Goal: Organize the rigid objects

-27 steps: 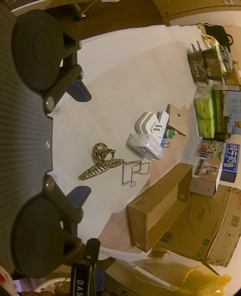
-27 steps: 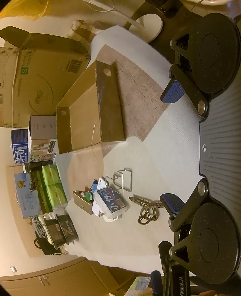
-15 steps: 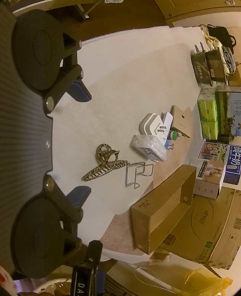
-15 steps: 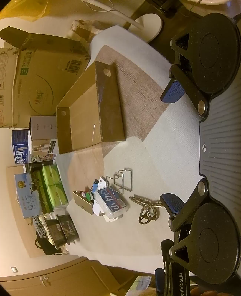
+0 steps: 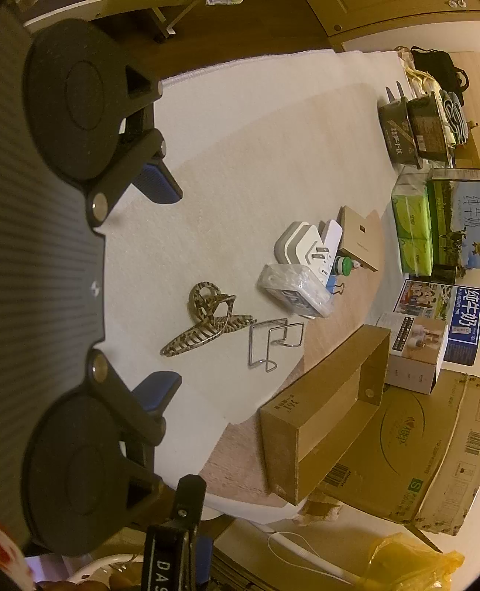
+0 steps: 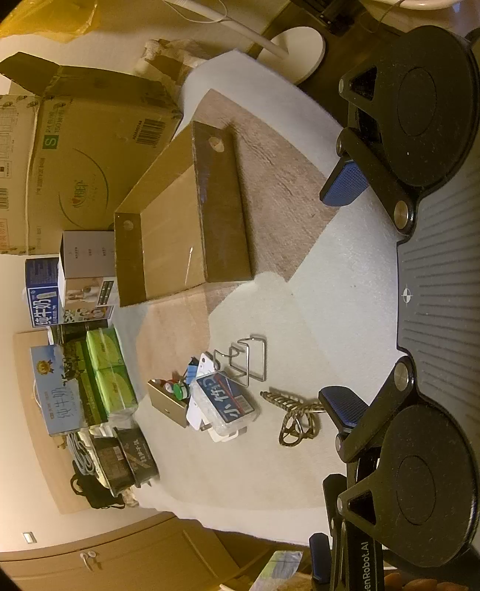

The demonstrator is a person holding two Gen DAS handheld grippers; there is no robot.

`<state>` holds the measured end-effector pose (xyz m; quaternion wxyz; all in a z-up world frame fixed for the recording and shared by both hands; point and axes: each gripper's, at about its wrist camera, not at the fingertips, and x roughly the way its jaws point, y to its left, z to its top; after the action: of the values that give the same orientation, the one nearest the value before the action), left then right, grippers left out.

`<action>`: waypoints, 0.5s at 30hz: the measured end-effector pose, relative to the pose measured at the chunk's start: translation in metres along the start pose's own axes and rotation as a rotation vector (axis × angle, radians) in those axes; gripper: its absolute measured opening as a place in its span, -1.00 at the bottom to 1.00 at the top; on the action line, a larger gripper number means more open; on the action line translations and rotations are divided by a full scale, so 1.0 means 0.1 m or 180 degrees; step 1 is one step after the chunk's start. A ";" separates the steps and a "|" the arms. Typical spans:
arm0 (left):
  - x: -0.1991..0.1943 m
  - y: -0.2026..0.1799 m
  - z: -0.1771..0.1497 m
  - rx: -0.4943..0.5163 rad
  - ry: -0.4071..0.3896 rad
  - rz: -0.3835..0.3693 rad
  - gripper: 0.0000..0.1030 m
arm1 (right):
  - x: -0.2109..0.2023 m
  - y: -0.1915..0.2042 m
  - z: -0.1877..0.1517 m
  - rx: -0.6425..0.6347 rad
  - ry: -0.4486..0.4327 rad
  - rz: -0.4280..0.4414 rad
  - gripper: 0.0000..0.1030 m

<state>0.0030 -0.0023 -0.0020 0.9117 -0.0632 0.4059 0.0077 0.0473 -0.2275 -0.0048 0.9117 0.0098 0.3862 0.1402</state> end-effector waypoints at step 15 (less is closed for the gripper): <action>0.01 -0.01 0.00 -0.0001 0.0005 -0.0003 0.87 | 0.00 -0.03 0.03 0.0019 0.0003 -0.0006 0.99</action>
<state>0.0035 -0.0032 -0.0023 0.9114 -0.0635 0.4066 0.0074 0.0495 -0.2299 -0.0031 0.9116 0.0122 0.3870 0.1381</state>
